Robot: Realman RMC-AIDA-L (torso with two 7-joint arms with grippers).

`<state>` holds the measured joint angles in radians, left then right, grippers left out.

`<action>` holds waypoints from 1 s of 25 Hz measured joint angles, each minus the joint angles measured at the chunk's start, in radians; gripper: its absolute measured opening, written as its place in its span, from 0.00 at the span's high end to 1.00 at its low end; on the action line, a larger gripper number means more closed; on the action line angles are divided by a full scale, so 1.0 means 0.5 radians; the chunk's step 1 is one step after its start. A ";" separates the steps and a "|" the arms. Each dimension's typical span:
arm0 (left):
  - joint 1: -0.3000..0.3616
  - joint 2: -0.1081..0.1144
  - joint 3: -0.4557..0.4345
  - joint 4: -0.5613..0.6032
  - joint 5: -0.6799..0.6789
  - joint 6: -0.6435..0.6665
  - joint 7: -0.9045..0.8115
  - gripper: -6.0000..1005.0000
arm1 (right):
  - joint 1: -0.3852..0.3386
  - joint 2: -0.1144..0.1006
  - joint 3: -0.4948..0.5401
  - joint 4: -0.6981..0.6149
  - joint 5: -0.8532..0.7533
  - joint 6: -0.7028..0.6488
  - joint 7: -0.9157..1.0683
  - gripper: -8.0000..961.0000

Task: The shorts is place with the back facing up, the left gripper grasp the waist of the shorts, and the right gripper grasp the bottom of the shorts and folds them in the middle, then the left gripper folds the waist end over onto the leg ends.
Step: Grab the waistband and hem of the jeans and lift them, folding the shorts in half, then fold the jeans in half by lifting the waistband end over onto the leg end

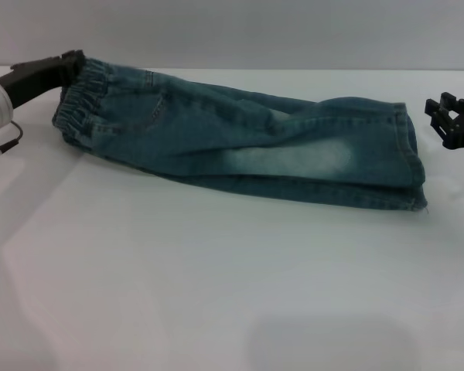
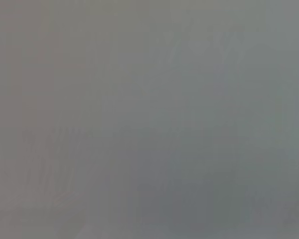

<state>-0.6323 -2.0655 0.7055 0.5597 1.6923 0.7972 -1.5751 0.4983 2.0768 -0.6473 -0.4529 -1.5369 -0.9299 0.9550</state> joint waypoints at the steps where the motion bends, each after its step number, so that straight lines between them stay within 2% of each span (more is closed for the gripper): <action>1: 0.000 0.000 0.000 0.000 0.000 0.000 0.000 0.95 | 0.001 0.000 0.004 0.005 0.000 0.000 0.000 0.85; 6: -0.029 -0.002 0.017 -0.003 -0.055 0.018 0.127 0.95 | 0.002 0.001 -0.001 0.022 0.000 -0.002 -0.001 0.74; 14: -0.027 0.001 0.044 -0.012 -0.134 -0.009 0.230 0.67 | -0.002 0.004 -0.003 0.025 0.022 -0.025 -0.002 0.60; 19: 0.069 0.017 0.046 -0.008 -0.138 0.016 0.246 0.45 | -0.018 0.004 -0.005 0.026 0.072 -0.065 -0.002 0.59; 24: 0.191 0.024 0.046 0.006 -0.127 0.128 0.251 0.37 | -0.028 0.004 -0.009 0.026 0.102 -0.080 -0.002 0.59; 25: 0.255 0.025 0.046 0.008 -0.126 0.206 0.293 0.35 | -0.031 0.004 -0.009 0.026 0.102 -0.091 -0.002 0.59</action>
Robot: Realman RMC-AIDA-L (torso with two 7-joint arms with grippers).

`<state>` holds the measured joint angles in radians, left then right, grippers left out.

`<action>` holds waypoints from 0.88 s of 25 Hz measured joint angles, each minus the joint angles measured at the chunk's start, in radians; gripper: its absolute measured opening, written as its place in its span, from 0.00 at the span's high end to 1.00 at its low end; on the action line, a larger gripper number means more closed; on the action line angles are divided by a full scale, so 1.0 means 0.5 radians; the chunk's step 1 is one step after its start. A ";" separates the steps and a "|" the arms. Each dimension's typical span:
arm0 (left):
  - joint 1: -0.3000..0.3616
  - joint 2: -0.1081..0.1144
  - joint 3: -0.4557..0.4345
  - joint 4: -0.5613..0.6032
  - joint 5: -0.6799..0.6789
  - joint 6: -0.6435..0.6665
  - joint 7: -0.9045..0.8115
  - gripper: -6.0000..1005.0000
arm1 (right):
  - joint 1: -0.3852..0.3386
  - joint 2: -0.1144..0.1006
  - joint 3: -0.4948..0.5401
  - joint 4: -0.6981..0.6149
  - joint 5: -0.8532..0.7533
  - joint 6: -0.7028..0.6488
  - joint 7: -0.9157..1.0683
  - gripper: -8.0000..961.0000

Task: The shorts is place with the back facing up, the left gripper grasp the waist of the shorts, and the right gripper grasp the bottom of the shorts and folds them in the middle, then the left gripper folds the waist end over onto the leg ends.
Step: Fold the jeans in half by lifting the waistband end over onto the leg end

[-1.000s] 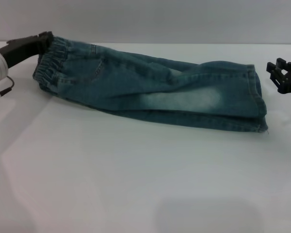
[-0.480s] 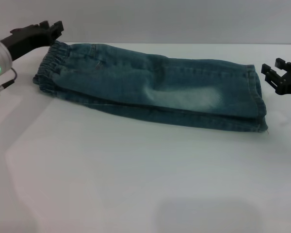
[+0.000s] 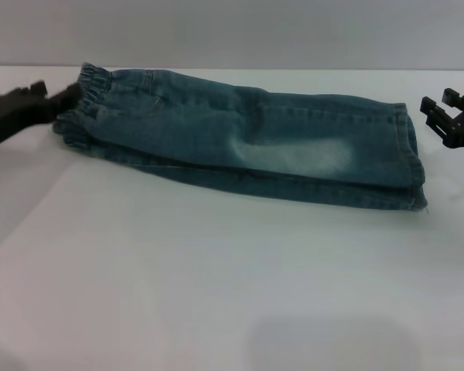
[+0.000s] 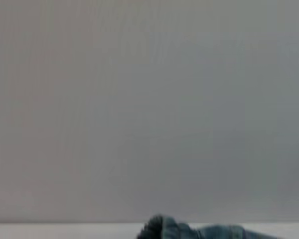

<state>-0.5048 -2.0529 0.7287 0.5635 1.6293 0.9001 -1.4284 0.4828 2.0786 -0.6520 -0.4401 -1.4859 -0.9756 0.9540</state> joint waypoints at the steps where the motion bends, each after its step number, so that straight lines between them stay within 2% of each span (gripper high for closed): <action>1: 0.007 0.000 0.000 0.000 0.000 0.005 0.008 0.34 | -0.005 0.000 0.004 0.000 0.000 -0.027 0.000 0.59; 4: 0.075 0.001 -0.001 -0.006 -0.003 0.057 0.084 0.29 | -0.006 0.000 0.008 0.000 0.001 -0.043 0.000 0.59; 12: 0.105 0.001 0.042 -0.034 0.013 0.101 0.164 0.29 | -0.013 0.000 0.019 0.000 0.004 -0.064 0.000 0.59; 16: 0.090 -0.012 0.078 -0.054 0.013 0.017 0.205 0.29 | -0.041 0.000 0.022 0.000 0.010 -0.121 0.000 0.59; 22: -0.013 -0.018 0.079 -0.198 -0.004 -0.130 0.315 0.29 | -0.096 -0.006 0.024 -0.009 0.030 -0.213 0.000 0.59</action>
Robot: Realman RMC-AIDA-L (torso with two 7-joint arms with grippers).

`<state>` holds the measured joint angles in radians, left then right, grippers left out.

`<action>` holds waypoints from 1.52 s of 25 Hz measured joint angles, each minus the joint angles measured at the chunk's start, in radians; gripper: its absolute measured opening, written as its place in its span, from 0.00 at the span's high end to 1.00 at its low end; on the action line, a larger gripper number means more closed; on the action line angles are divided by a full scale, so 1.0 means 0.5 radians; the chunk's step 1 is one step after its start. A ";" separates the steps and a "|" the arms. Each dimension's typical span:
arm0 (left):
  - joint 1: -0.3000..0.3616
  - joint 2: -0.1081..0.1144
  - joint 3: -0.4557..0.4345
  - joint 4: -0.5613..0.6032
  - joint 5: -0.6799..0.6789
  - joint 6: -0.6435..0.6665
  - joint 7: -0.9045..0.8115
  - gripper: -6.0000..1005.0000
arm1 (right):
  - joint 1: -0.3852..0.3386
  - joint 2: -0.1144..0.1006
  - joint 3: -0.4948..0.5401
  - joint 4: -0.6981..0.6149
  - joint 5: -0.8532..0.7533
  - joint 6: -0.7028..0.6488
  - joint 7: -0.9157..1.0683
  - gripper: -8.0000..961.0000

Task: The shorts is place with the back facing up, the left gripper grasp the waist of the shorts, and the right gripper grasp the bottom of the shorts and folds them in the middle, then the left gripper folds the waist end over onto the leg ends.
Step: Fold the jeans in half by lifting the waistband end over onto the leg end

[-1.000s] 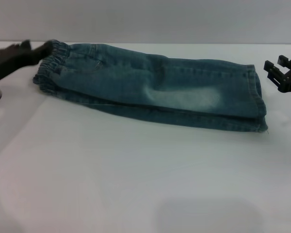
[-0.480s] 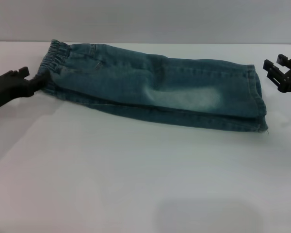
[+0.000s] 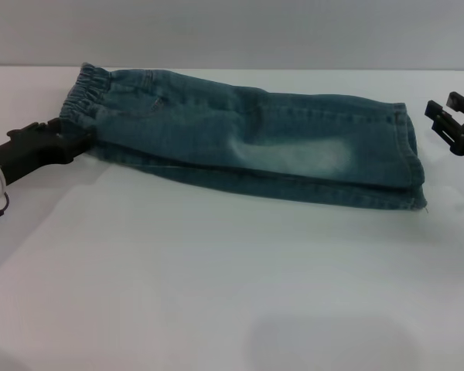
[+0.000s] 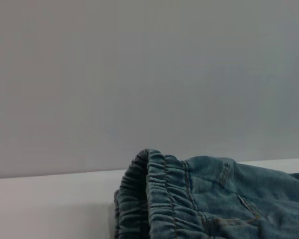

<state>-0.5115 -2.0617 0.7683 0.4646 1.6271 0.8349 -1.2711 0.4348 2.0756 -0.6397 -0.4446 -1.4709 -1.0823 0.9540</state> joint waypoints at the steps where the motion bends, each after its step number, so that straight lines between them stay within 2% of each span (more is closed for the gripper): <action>1: 0.000 0.000 0.000 0.000 0.000 0.000 0.000 0.29 | 0.000 0.000 0.000 0.000 0.000 0.000 0.000 0.59; 16: -0.131 -0.011 0.001 -0.070 -0.056 -0.294 0.212 0.29 | -0.108 -0.009 0.026 -0.021 0.000 -0.198 0.000 0.59; 29: -0.180 -0.015 -0.001 -0.126 -0.061 -0.315 0.225 0.29 | -0.120 -0.010 0.031 -0.048 0.039 -0.206 0.000 0.59; 38: -0.150 -0.010 -0.016 -0.129 -0.063 -0.330 0.233 0.29 | -0.110 -0.009 0.031 -0.056 0.048 -0.207 0.000 0.59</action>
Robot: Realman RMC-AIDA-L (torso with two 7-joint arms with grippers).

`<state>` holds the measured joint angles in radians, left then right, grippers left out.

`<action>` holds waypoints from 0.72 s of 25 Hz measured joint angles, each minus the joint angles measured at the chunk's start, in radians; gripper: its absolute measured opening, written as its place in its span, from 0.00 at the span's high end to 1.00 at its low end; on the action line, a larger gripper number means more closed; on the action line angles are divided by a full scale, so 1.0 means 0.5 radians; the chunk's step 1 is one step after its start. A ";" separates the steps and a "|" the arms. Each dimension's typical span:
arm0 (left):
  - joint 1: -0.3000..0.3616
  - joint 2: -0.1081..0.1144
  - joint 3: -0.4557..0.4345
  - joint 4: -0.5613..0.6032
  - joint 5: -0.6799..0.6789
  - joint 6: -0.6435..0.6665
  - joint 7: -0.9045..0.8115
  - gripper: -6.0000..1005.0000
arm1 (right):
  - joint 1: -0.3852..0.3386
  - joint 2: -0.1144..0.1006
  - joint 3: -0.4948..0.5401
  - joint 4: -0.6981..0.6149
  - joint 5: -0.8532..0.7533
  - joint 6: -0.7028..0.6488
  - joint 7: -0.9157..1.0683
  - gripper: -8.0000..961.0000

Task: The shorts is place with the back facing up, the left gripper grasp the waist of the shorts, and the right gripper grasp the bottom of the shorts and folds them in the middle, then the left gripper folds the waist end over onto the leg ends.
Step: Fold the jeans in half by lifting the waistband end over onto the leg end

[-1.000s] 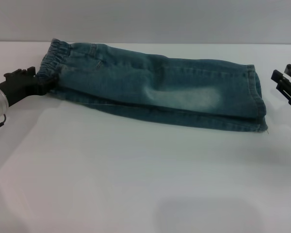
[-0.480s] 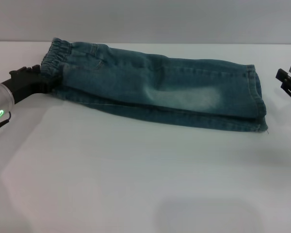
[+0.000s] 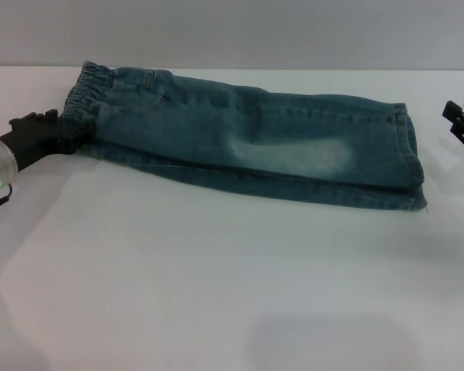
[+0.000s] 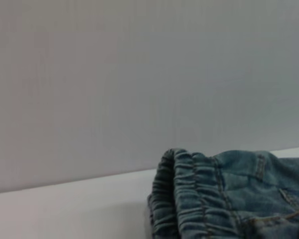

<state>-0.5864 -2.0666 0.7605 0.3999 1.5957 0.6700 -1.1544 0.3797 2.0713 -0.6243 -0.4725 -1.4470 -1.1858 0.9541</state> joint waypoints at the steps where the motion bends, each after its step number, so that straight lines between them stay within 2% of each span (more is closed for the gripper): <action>1: 0.003 0.000 0.000 0.000 0.000 -0.007 0.000 0.29 | 0.002 0.001 0.000 0.000 0.000 0.000 0.000 0.59; 18: 0.041 0.006 0.017 0.000 -0.001 -0.031 0.002 0.29 | -0.002 0.005 -0.002 0.015 0.051 -0.025 0.011 0.59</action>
<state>-0.5657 -2.0638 0.7688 0.3998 1.5953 0.6546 -1.1535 0.3788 2.0740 -0.6254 -0.4651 -1.4214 -1.1982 0.9597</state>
